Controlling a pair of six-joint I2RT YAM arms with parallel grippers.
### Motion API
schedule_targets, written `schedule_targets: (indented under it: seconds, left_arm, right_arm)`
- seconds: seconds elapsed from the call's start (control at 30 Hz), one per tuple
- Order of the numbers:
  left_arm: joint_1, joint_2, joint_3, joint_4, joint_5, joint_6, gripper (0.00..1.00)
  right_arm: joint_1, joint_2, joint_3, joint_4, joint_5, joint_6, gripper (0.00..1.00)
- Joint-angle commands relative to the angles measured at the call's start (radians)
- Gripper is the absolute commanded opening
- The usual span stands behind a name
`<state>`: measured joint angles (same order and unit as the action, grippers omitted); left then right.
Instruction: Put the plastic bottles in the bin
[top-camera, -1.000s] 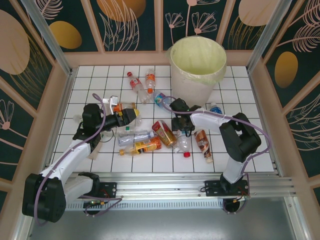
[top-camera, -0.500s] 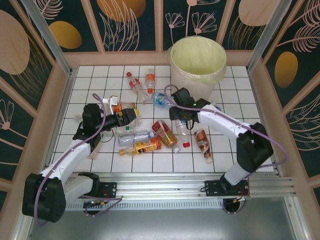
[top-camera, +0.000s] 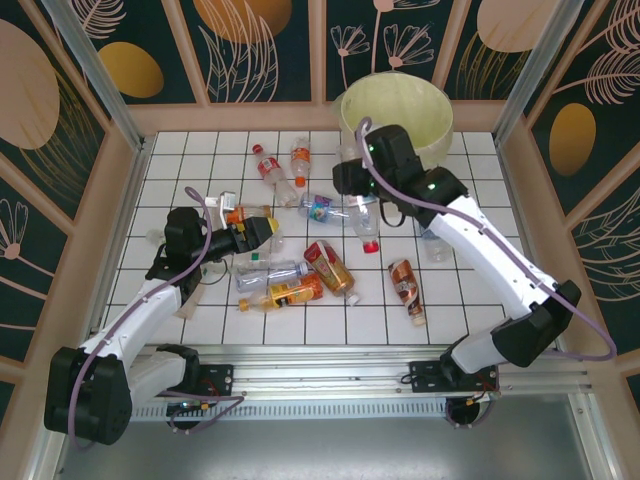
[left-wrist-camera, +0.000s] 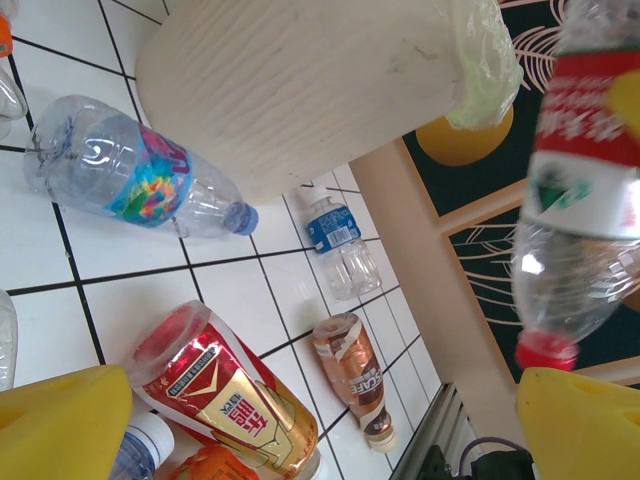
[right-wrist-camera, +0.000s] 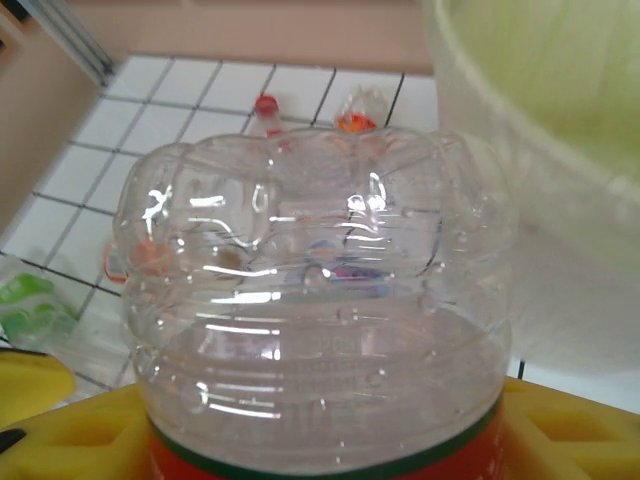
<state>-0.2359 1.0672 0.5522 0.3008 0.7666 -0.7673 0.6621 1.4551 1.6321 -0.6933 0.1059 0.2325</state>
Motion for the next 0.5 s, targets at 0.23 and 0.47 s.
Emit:
schedule_targets:
  seconds: [0.23,0.47]
  left_arm:
    - [-0.006,-0.006,0.029,-0.001,0.005,0.017,0.99]
    - [-0.006,-0.003,0.029,0.001,0.005,0.017,0.99]
  right_arm:
    - [-0.158,0.154,0.414,-0.132,-0.068,-0.084,0.63]
    - [-0.242,0.285,0.667,-0.172,-0.076,-0.092,0.63]
